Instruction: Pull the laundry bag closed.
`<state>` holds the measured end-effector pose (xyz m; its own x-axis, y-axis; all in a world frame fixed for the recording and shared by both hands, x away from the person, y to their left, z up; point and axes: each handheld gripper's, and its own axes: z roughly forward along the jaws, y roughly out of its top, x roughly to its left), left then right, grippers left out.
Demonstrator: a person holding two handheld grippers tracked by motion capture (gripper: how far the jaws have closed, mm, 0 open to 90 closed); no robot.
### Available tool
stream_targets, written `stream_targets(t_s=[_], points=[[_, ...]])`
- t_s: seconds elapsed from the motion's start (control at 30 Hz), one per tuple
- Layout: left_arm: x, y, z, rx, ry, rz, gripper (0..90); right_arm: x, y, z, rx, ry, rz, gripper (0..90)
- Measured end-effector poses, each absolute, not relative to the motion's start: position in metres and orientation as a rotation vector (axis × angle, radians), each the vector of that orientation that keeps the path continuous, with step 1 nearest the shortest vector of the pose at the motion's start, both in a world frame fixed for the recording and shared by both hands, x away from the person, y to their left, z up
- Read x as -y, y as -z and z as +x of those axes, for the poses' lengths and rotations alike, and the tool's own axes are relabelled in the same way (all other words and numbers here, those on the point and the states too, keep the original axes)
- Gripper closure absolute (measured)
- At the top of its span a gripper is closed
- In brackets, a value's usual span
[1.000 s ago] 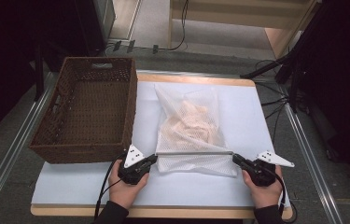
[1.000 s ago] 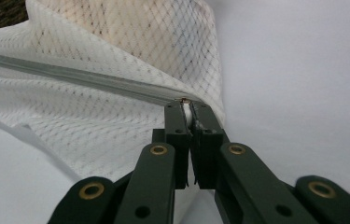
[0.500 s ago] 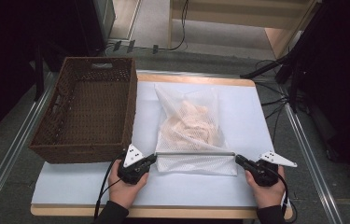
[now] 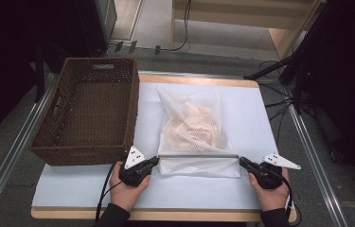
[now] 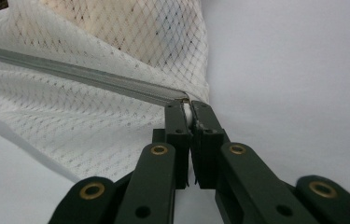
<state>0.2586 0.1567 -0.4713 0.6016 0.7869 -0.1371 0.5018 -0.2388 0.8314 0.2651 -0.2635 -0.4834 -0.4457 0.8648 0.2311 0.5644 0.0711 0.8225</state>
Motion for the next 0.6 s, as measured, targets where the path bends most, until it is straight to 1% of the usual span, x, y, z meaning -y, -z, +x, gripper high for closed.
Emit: stream_targets(t_s=[0.03, 0.1, 0.13, 0.17, 0.2, 0.27, 0.3, 0.33, 0.37, 0.4, 0.43, 0.53, 0.57, 0.6], points=[[-0.157, 0.471, 0.258, -1.023, -0.381, 1.903, 88.5, 0.263, 0.484, 0.265, -2.032, -1.321, 1.425, 86.1], [-0.158, 0.471, 0.257, -1.004, -0.377, 1.914, 84.3, 0.263, 0.485, 0.265, -2.031, -1.316, 1.413, 79.8], [-0.158, 0.470, 0.256, -0.998, -0.383, 1.904, 80.4, 0.264, 0.485, 0.265, -2.020, -1.316, 1.411, 74.2], [-0.158, 0.470, 0.256, -0.998, -0.383, 1.904, 74.4, 0.264, 0.485, 0.265, -2.020, -1.316, 1.411, 74.2], [-0.159, 0.470, 0.256, -1.000, -0.379, 1.897, 74.4, 0.265, 0.485, 0.265, -2.008, -1.331, 1.403, 67.7], [-0.162, 0.469, 0.256, -0.991, -0.361, 1.885, 62.2, 0.266, 0.484, 0.265, -2.010, -1.362, 1.388, 54.1], [-0.163, 0.469, 0.255, -0.987, -0.359, 1.876, 48.8, 0.267, 0.485, 0.265, -2.029, -1.378, 1.374, 39.0], [-0.164, 0.468, 0.255, -0.985, -0.360, 1.877, 48.8, 0.267, 0.485, 0.265, -2.029, -1.378, 1.374, 39.0], [-0.165, 0.467, 0.254, -0.973, -0.353, 1.876, 35.2, 0.266, 0.484, 0.262, -2.030, -1.365, 1.351, 25.7], [-0.165, 0.467, 0.254, -0.973, -0.353, 1.876, 29.7, 0.266, 0.484, 0.262, -2.030, -1.365, 1.351, 25.7], [-0.165, 0.466, 0.253, -0.966, -0.357, 1.878, 25.2, 0.265, 0.483, 0.261, -2.036, -1.343, 1.332, 12.2], [-0.165, 0.465, 0.250, -0.916, -0.361, 1.889, 14.6, 0.266, 0.482, 0.259, -2.038, -1.349, 1.320, 9.9], [-0.164, 0.464, 0.249, -0.907, -0.374, 1.891, 14.6, 0.266, 0.482, 0.259, -2.035, -1.355, 1.317, 6.7], [-0.165, 0.464, 0.248, -0.888, -0.358, 1.890, 9.9, 0.268, 0.481, 0.259, -2.040, -1.370, 1.313, 1.8]])
